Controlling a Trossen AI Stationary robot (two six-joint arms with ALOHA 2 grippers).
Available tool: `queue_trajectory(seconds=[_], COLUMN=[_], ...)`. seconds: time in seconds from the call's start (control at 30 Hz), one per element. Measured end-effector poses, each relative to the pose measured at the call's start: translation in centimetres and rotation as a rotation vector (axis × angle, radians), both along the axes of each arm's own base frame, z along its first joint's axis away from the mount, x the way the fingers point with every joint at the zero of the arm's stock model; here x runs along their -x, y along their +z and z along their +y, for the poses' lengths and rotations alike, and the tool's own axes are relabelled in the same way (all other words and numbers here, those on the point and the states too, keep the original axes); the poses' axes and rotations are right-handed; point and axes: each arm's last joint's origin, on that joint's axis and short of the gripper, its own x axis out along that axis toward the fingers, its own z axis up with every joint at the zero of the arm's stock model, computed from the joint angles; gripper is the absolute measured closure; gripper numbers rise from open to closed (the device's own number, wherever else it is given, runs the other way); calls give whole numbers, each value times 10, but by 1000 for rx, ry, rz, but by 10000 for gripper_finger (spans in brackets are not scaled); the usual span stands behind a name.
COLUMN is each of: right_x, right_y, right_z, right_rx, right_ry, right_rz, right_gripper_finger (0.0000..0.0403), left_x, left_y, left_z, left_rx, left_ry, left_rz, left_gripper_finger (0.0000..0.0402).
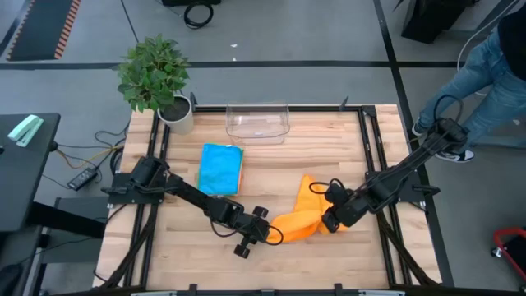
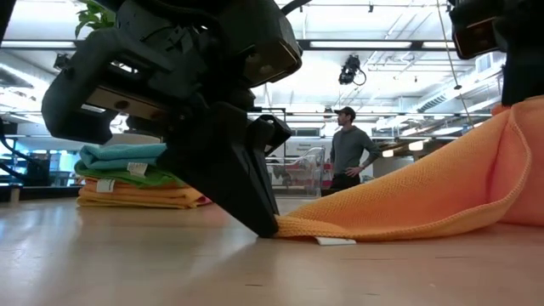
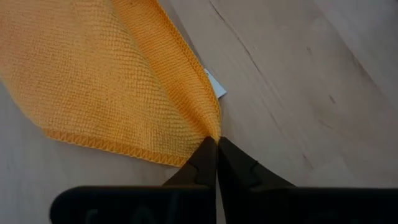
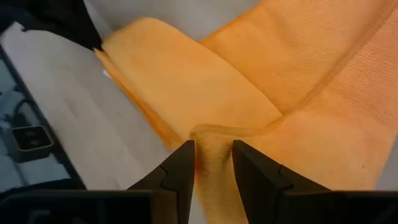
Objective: Fold microfiber towels
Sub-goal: Fold the orange microfiber cloth
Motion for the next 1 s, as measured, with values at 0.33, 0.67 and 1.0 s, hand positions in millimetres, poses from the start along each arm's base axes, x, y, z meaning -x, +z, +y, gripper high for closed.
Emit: queue_trajectory(seconds=[0.33,0.67,1.0], right_x=[-2,31,29], right_y=[-4,0,-3], right_z=[0,-18,-35], right_rx=[55,111,272], right_ry=[-11,-172,-279], right_rz=[-7,186,160], right_gripper_finger=[384,397,398], left_x=[0,52,70], left_y=[0,26,67], left_z=[0,-15,-21], left_rx=[9,85,128], left_ry=[4,-158,-226], left_rz=[7,382,328], left_gripper_finger=[392,396,396])
